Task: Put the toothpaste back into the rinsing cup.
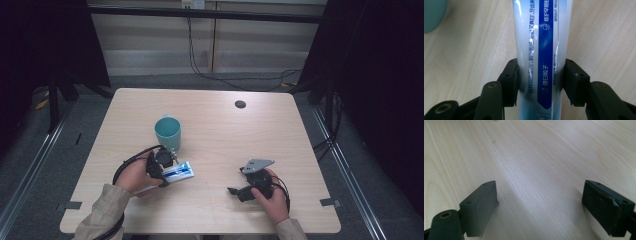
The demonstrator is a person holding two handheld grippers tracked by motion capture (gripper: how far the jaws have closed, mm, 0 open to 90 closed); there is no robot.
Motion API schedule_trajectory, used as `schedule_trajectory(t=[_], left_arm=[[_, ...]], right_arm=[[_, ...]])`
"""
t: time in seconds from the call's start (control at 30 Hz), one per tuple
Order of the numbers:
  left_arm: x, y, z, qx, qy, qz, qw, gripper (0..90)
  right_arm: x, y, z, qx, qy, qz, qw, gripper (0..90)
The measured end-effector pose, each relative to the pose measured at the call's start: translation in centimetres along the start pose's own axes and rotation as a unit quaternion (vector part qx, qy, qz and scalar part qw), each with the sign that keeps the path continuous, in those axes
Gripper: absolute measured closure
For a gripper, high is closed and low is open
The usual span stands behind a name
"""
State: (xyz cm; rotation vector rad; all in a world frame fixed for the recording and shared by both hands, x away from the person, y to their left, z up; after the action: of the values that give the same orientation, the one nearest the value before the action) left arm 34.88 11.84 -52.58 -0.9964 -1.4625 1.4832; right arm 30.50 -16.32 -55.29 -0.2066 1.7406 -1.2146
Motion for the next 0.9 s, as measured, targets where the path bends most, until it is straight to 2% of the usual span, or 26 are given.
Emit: schedule_trajectory(t=[0.13,0.2,0.23,0.27,0.33,0.43,0.47,0.5,0.57,0.6,0.63,0.7,0.77,0.9], left_arm=[[0.0,-0.1,0.0,0.000,0.005,-0.010,0.9999,56.3],[0.0,-0.4,0.0,0.001,-0.002,-0.008,1.0000,63.5],[0.0,-0.7,0.0,0.002,-0.005,-0.007,1.0000,63.5],[0.1,-0.9,-0.1,0.007,-0.017,0.001,0.9998,70.0],[0.2,-1.0,0.0,0.004,-0.024,0.008,0.9997,71.8],[0.3,-1.1,0.0,0.001,-0.022,0.015,0.9997,72.8],[0.5,-1.1,0.1,0.012,-0.020,0.024,0.9994,73.2],[0.5,-1.1,0.1,0.012,-0.020,0.024,0.9994,73.3],[0.5,-1.4,0.3,0.016,-0.023,0.048,0.9985,73.3],[0.6,-1.6,0.4,0.022,-0.021,0.050,0.9983,73.4],[0.6,-1.9,0.3,0.019,-0.026,0.063,0.9975,73.4],[0.9,-2.5,0.2,0.017,-0.027,0.073,0.9968,73.4],[1.0,-3.1,0.1,0.016,-0.036,0.093,0.9949,73.4],[1.5,-4.4,-0.2,0.019,-0.052,0.136,0.9892,73.4]], right_arm=[[0.0,0.0,0.0,0.001,0.000,0.000,1.0000,12.6],[0.0,0.0,0.0,0.000,0.000,0.000,1.0000,12.7],[0.0,0.0,0.0,0.000,0.000,0.000,1.0000,12.7],[0.0,0.0,0.0,0.000,0.000,0.000,1.0000,12.7],[0.0,0.0,0.0,0.000,0.000,0.000,1.0000,12.7],[0.0,0.0,0.0,0.000,0.000,0.000,1.0000,12.7],[0.0,0.0,0.0,0.000,0.000,0.000,1.0000,12.7],[0.0,0.0,0.0,0.000,0.000,0.000,1.0000,12.7],[0.0,0.0,0.0,0.000,0.000,0.000,1.0000,12.6],[0.0,0.0,0.0,0.000,0.000,0.000,1.0000,12.7],[0.0,0.0,0.0,0.000,0.000,0.000,1.0000,12.7],[0.0,0.0,0.0,0.000,0.000,0.000,1.0000,12.7],[0.0,0.0,0.0,0.000,0.000,0.000,1.0000,12.7],[0.0,0.0,0.0,0.000,0.000,0.000,1.0000,12.7]])
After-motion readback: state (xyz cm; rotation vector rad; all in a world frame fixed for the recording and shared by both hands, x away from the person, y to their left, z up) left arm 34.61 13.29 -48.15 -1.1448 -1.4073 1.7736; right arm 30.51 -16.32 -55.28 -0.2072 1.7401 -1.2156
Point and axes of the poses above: each handheld gripper's, and its own axes: y roughly forward along the jaws, x roughly out of its underside, z roughly to its right, the point moved 6 cm from there along y, roughly forward along the jaws, and after that the axes turned 9 degrees about -z, right-handed, at the moved point
